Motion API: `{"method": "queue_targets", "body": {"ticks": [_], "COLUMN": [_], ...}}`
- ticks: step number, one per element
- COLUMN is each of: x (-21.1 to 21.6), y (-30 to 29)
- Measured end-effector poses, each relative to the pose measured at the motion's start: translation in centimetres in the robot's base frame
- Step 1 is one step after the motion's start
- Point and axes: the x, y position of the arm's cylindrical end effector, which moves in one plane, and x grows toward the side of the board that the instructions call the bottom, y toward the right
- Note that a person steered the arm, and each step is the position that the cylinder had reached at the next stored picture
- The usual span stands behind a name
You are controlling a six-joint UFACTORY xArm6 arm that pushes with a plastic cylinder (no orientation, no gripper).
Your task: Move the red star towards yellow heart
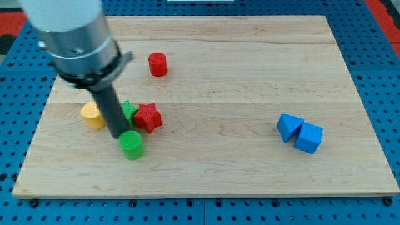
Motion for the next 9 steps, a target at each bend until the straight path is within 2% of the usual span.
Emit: {"method": "queue_targets", "body": {"ticks": [1, 2, 3, 5, 6, 7, 8, 9], "x": [1.5, 1.3, -0.8, -7.2, -8.1, -5.4, -5.3, -2.5], "y": [2.5, -2.6, -6.1, -6.7, -0.1, -3.7, -5.6, -1.5]}}
